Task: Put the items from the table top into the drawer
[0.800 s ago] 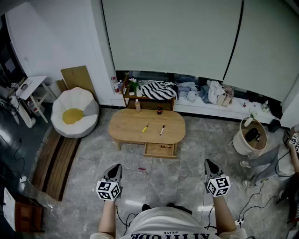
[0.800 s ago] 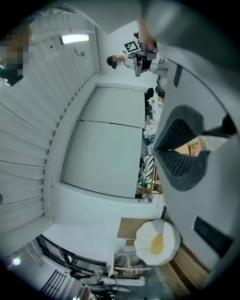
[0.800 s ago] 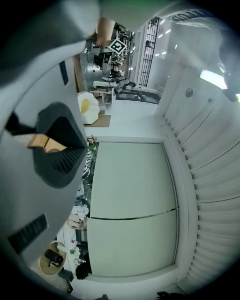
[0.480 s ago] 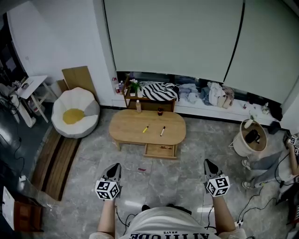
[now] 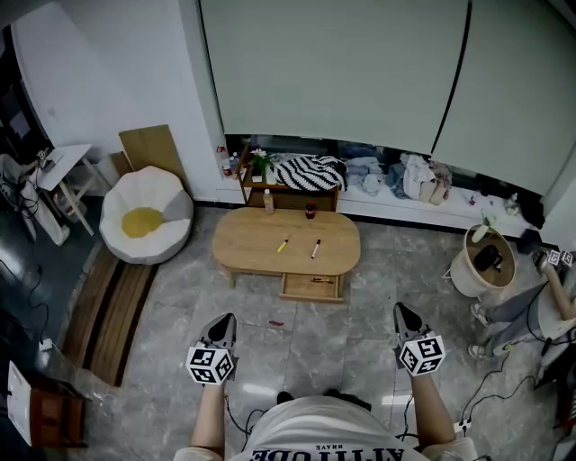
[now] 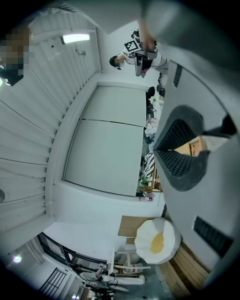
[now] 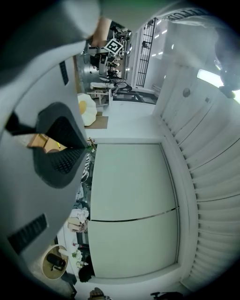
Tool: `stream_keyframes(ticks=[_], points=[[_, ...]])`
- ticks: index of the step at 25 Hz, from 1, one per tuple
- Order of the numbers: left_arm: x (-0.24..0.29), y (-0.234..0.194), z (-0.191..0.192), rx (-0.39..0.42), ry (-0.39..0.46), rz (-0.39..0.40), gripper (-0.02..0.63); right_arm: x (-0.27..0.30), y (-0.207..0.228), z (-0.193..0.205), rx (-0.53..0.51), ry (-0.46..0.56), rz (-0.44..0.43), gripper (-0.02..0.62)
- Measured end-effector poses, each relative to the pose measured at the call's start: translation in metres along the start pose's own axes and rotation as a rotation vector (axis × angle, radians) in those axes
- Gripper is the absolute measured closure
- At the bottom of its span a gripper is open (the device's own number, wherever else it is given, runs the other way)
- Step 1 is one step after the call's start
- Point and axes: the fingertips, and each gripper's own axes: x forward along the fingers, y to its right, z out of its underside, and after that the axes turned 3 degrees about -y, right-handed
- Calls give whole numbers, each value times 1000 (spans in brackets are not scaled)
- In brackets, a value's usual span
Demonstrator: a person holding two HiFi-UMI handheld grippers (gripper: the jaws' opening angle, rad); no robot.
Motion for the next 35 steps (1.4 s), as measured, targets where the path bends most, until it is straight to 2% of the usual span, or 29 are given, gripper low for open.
stream_keyframes(ticks=[10,21,29,35], points=[[-16,-31,6,29,-10,3,584,13,-43,12,-5,-32,14,580],[-18,-60,9,80,-17,51,584,23,-90,16,-5,-20,28,580],[-6,-74,6,79,-29,50,584,38,-90,19,5,-36,31,580],[20,-90,9,60,-48,15,584,74,-80,19,11,-40,12,580]])
